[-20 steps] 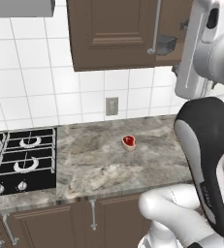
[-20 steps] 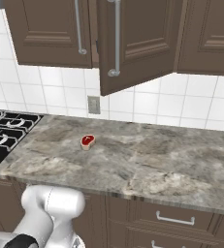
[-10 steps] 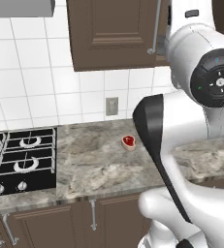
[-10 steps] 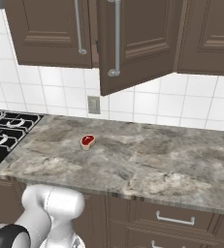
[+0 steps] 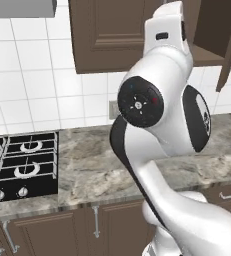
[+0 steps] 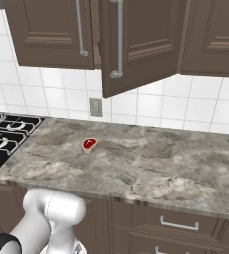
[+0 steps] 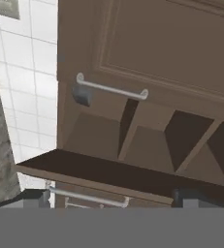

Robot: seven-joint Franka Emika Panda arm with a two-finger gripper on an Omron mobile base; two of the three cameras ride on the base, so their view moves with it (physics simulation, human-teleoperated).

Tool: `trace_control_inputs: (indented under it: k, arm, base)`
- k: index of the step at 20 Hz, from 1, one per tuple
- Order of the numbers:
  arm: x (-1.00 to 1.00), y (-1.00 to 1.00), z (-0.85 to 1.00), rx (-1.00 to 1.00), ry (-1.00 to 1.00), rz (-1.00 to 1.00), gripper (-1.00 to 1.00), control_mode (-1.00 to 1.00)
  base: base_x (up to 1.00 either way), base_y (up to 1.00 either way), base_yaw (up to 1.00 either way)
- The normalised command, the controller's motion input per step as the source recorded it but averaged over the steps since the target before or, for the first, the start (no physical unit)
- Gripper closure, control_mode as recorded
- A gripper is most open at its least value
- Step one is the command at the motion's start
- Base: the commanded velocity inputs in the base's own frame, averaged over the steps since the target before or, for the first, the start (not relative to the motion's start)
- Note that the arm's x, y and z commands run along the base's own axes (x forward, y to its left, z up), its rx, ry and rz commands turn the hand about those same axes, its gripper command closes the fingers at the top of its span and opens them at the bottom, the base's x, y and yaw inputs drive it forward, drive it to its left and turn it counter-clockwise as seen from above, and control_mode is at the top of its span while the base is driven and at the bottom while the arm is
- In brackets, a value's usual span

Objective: Retrieve the tupperware from the cabinet, then place the raw meat into the tupperware to avoid contamination.

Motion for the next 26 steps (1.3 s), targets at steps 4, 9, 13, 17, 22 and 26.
trace_control_inputs:
  k: [4, 9, 13, 17, 22, 26]
  arm:
    - [0.00, -0.01, -0.06, 0.01, 0.00, -0.20, -1.00, -1.00]
    - [0.10, -0.12, -0.10, 0.03, 0.04, -0.13, -1.00, -1.00]
    - [0.12, -0.38, -0.31, 0.13, 0.08, -0.16, -1.00, -1.00]
    - [0.02, -0.39, -0.32, 0.13, 0.02, -0.08, -1.00, -1.00]
    - [0.01, -0.11, -0.08, 0.02, 0.00, 0.00, -1.00, -1.00]
    - [0.12, -0.06, 0.00, 0.00, 0.00, 0.00, -1.00, -1.00]
  base:
    - [0.00, 0.00, 0.00]
    - [0.00, 0.00, 0.00]
    - [0.00, 0.00, 0.00]
    - [0.00, 0.00, 0.00]
    - [0.00, 0.00, 0.00]
    - [0.00, 0.00, 0.00]
